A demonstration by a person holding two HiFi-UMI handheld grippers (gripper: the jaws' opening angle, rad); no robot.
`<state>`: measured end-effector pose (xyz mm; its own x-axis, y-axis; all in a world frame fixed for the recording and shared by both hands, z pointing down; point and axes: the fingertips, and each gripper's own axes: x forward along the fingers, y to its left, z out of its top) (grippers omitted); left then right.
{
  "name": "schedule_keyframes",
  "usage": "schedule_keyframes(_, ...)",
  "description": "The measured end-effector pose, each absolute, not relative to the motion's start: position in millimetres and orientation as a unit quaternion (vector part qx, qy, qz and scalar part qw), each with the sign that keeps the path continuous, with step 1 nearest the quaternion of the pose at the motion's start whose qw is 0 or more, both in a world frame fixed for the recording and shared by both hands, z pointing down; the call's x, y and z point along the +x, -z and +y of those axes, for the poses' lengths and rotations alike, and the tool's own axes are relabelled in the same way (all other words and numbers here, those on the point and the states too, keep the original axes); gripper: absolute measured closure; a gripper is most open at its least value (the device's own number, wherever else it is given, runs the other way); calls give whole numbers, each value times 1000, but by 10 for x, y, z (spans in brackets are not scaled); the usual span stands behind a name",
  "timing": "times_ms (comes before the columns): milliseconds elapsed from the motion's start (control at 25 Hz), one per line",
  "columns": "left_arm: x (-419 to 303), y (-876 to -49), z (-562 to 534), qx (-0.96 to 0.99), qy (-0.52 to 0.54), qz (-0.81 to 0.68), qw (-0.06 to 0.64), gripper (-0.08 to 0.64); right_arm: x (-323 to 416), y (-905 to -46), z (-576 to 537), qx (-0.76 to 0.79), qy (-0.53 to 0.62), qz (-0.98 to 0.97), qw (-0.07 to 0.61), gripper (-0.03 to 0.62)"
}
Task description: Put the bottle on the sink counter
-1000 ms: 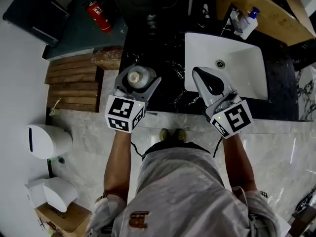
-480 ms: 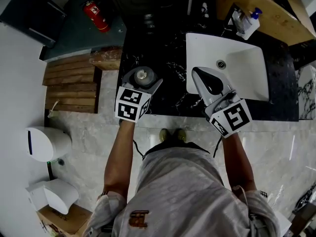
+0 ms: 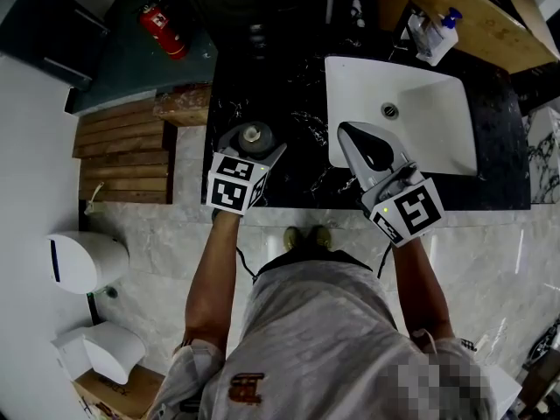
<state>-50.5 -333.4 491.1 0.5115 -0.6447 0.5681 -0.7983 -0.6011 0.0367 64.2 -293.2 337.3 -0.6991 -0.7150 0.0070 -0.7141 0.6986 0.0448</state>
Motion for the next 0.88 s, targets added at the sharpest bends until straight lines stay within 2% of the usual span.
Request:
schedule_keyframes(520, -487, -4949, -3336, 858, -277, -411, 132, 222, 666, -3361, -2910, 402, 21, -915, 11, 592)
schedule_keyframes(880, -580, -4479, -3248, 868, -235, -427, 95, 193, 701, -3255, -2881, 408, 30, -912, 10, 592)
